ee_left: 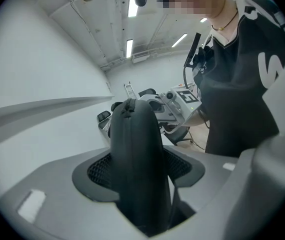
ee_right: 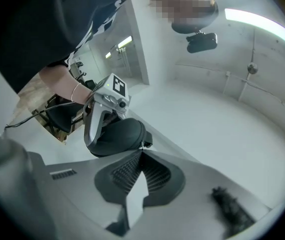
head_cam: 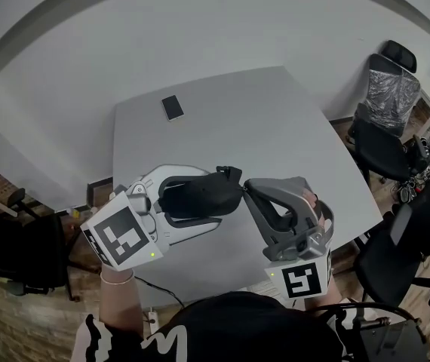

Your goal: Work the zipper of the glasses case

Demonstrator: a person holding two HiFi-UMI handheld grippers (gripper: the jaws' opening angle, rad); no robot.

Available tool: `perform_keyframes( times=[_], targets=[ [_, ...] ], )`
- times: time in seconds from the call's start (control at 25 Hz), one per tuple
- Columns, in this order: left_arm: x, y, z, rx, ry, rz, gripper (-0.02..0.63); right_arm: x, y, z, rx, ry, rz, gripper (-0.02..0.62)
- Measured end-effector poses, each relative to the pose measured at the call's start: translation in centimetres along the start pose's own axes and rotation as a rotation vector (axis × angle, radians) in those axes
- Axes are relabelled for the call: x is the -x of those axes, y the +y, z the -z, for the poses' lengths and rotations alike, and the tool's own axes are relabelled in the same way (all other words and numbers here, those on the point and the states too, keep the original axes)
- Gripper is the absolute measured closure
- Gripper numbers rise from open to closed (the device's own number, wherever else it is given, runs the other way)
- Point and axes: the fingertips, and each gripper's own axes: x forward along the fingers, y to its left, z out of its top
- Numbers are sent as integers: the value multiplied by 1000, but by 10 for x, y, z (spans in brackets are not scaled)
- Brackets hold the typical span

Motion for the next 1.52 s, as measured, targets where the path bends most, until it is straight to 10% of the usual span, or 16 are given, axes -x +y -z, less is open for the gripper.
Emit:
perform_keyframes(
  times=[0.48,1.52],
  targets=[
    [2,-5,-5,301,-251,27,336,0,-3,5,-86,27,23,591],
    [-2,8,-10,416,-430,28,336,-1,6,22,-75,89,34,591]
  ],
)
